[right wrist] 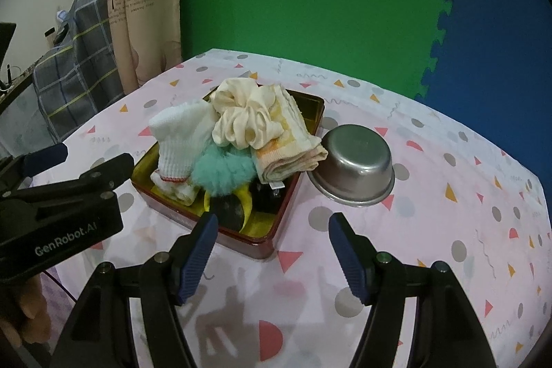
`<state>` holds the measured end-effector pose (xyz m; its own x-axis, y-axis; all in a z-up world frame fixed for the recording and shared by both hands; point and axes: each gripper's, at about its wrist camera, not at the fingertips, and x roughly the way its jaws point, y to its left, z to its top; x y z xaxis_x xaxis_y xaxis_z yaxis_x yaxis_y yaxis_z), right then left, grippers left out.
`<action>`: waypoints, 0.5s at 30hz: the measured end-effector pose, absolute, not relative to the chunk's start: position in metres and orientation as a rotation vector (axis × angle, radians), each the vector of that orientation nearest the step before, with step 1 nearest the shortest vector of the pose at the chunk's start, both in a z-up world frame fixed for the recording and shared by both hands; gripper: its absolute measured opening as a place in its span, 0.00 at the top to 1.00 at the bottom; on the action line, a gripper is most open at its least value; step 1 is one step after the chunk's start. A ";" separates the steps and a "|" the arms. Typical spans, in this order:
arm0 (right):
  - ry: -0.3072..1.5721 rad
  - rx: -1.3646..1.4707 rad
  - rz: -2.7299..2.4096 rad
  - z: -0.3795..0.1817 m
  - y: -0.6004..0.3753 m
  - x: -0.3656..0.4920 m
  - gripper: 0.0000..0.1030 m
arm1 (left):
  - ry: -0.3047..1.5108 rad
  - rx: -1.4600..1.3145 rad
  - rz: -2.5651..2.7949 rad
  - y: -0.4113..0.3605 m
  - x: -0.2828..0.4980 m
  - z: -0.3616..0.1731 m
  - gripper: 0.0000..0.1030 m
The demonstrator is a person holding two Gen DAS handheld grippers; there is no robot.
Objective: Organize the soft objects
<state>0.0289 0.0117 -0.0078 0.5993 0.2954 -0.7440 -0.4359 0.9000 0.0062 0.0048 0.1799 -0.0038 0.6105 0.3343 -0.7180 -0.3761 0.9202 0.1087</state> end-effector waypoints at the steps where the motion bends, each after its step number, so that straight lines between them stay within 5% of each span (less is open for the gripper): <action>1: 0.829 -0.181 0.428 -0.008 0.012 0.029 0.33 | 0.819 -0.053 0.410 0.179 0.005 -0.004 0.15; 15: 0.836 -0.199 0.430 -0.013 0.016 0.026 0.33 | 0.822 -0.058 0.406 0.178 0.006 -0.005 0.15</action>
<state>0.0264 0.0163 -0.0135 0.5909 0.2900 -0.7528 -0.4440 0.8960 -0.0034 0.0059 0.1785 -0.0054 0.6086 0.3294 -0.7219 -0.3739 0.9215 0.1051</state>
